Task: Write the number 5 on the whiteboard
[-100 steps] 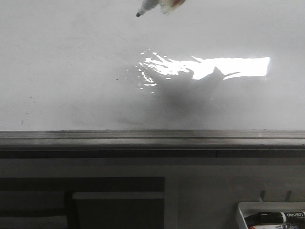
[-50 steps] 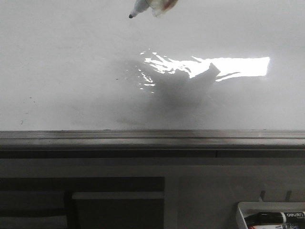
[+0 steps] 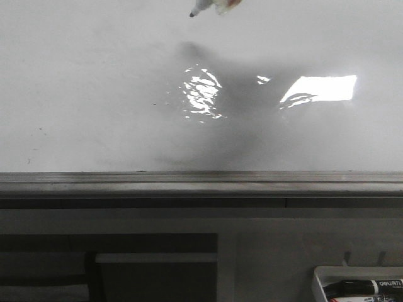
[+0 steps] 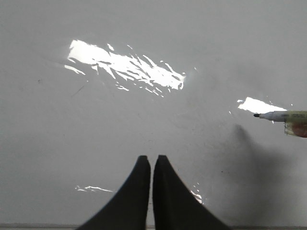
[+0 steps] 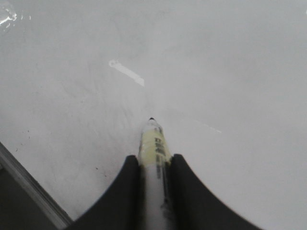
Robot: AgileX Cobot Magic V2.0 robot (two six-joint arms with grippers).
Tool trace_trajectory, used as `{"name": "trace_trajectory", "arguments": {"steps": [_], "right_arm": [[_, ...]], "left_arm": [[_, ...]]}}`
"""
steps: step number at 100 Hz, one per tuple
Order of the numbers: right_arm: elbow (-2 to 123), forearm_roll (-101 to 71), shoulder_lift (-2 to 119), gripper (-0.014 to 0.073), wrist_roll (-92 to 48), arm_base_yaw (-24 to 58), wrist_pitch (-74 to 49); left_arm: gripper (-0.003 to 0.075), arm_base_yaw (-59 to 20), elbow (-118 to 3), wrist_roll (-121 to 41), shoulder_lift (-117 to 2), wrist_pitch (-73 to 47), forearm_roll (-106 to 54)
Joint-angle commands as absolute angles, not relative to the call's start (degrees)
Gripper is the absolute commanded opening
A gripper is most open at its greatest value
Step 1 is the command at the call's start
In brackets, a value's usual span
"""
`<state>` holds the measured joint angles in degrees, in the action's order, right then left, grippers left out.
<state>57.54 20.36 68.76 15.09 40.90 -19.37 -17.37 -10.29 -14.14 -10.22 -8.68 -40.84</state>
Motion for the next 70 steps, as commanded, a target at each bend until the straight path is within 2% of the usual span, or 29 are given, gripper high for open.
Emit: {"name": "trace_trajectory", "arguments": {"steps": [1, 22, 70], "right_arm": [[60.26, 21.72, 68.44, -0.0039, 15.13, 40.62, -16.41], [60.27, 21.72, 70.98, -0.0039, 15.13, 40.62, -20.95], [60.27, 21.72, 73.10, -0.0039, 15.87, 40.47, -23.13]], "left_arm": [[-0.0020, -17.29, -11.81, -13.71, -10.78, -5.88, -41.45], [-0.0020, -17.29, -11.81, -13.71, -10.78, -5.88, -41.45], [-0.0020, -17.29, -11.81, -13.71, -10.78, -5.96, -41.45]]}}
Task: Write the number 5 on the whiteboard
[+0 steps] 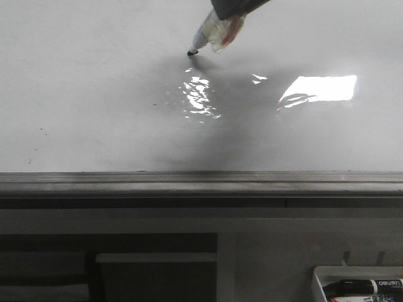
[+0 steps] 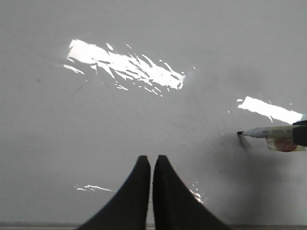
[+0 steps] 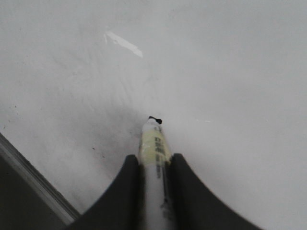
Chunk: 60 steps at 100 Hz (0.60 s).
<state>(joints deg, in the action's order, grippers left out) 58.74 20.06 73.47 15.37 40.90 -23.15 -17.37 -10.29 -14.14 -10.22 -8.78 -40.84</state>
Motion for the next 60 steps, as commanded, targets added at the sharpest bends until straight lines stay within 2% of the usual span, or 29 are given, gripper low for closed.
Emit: {"name": "trace_trajectory", "arguments": {"steps": [1, 36, 60], "right_arm": [[60.27, 21.72, 73.10, -0.0039, 16.08, 40.47, -23.26], [59.81, 21.47, 73.10, -0.0040, 17.79, 44.99, -26.64], [59.81, 24.72, 73.10, -0.0040, 20.74, 45.13, -29.46]], "left_arm": [[-0.0020, -17.29, -11.81, -13.71, -10.78, -5.96, -41.45], [-0.0020, -17.29, -11.81, -13.71, -10.78, -5.96, -41.45], [-0.0020, -17.29, -11.81, -13.71, -10.78, -5.96, -41.45]]}}
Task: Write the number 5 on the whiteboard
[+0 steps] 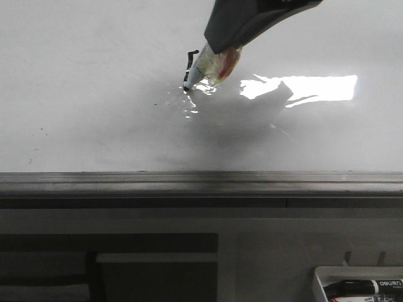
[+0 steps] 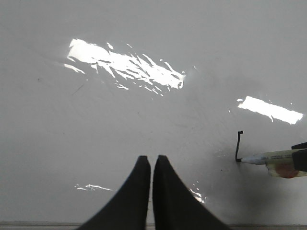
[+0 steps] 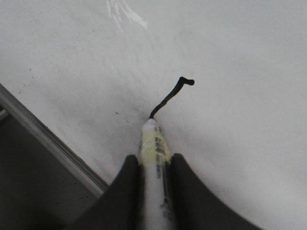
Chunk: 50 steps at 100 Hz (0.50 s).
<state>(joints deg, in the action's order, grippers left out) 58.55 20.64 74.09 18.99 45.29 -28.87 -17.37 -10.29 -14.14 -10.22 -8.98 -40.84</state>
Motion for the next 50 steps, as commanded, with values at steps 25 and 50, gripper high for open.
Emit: {"name": "trace_trajectory", "arguments": {"steps": [25, 50], "right_arm": [[59.81, 29.93, 71.97, -0.0040, 26.21, 45.13, -37.07], [59.72, 23.39, 71.47, -0.0040, 26.35, 45.96, -38.64]], "left_arm": [[-0.0020, -17.29, -11.81, -13.71, -10.78, -5.96, -41.45], [-0.0020, -17.29, -11.81, -13.71, -10.78, -5.96, -41.45]]}}
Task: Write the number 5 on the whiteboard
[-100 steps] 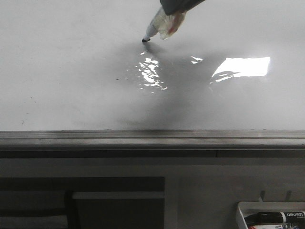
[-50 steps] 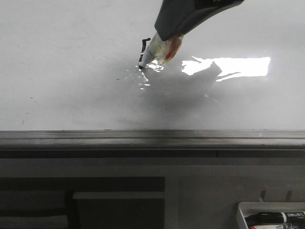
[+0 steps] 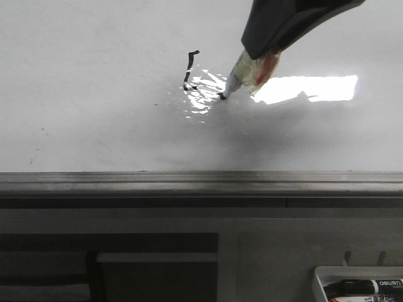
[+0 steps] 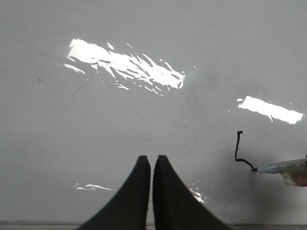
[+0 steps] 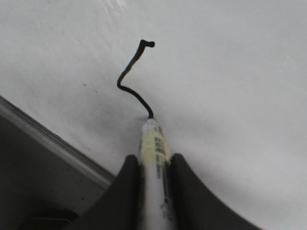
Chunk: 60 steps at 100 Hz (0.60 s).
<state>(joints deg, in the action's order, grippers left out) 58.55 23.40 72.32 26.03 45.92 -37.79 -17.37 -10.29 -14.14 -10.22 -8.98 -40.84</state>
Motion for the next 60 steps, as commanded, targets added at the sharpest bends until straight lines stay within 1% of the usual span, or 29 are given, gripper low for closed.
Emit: {"name": "trace_trajectory", "arguments": {"steps": [1, 21, 34, 47, 60], "right_arm": [[59.72, 23.23, 71.48, -0.0040, 26.35, 46.20, -38.53], [59.72, 20.50, 74.43, -0.0040, 26.35, 49.78, -33.74], [59.95, 20.29, 76.62, -0.0040, 26.35, 49.90, -29.59], [61.57, 20.29, 76.00, -0.0040, 25.86, 50.13, -27.58], [64.75, 20.29, 72.48, -0.0040, 22.62, 51.11, -27.68]], "left_arm": [[-0.0020, -17.29, -11.81, -13.71, -10.78, -5.96, -41.45], [-0.0020, -17.29, -11.81, -13.71, -10.78, -5.96, -41.45], [-0.0020, -17.29, -11.81, -13.71, -10.78, -5.96, -41.45], [-0.0020, -17.29, -11.81, -13.71, -10.78, -5.96, -41.45], [-0.0020, -17.29, -11.81, -13.71, -10.78, -5.96, -41.45]]}}
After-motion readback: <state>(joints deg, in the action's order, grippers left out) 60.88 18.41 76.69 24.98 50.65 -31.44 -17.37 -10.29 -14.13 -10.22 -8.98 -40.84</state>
